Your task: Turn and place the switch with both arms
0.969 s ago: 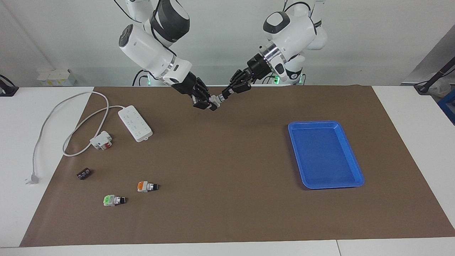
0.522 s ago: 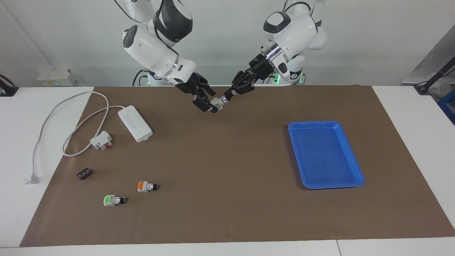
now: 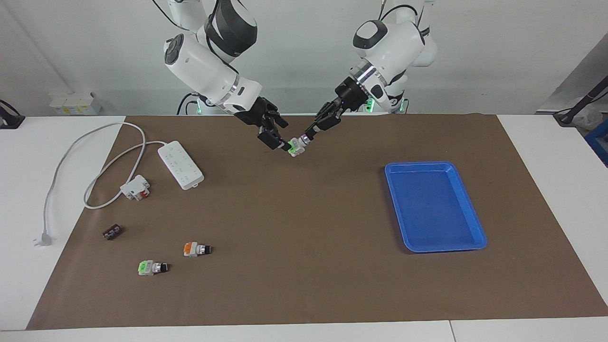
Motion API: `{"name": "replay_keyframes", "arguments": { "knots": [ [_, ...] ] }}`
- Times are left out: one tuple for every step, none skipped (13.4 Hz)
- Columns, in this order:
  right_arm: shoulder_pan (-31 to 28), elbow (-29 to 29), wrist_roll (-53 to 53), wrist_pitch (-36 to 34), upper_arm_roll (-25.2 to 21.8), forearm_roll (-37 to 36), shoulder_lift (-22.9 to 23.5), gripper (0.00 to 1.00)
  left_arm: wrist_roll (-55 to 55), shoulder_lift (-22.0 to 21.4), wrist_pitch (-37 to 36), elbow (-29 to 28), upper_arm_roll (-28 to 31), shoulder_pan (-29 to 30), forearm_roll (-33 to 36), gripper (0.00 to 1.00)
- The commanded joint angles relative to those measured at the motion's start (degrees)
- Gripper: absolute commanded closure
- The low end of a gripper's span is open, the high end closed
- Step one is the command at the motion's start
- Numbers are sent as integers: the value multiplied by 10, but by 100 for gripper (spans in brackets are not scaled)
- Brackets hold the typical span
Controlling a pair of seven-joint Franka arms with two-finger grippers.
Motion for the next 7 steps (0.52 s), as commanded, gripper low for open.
{"name": "replay_keyframes", "arguments": {
  "knots": [
    [-8,-18,5,-13,-1,1,-19,0,55,-4,2,-6,0,21,47,100],
    [-10,-19,6,-19,-1,-11,-19,0,78,-4,-8,-6,0,28,69,100],
    [-12,-19,24,-29,-3,-21,-19,0,97,-4,-29,-5,1,38,102,100],
    [-15,-18,50,-38,-4,-42,-18,0,109,-4,-65,-1,1,48,147,100],
    [-22,-15,73,-39,-4,-68,-17,0,123,-5,-103,1,1,62,198,100],
    [-22,-13,96,-39,-4,-93,-15,0,134,-6,-131,5,0,71,236,100],
    [-23,-9,120,-38,-4,-120,-13,0,146,-8,-152,6,3,75,260,100]
  ]
}}
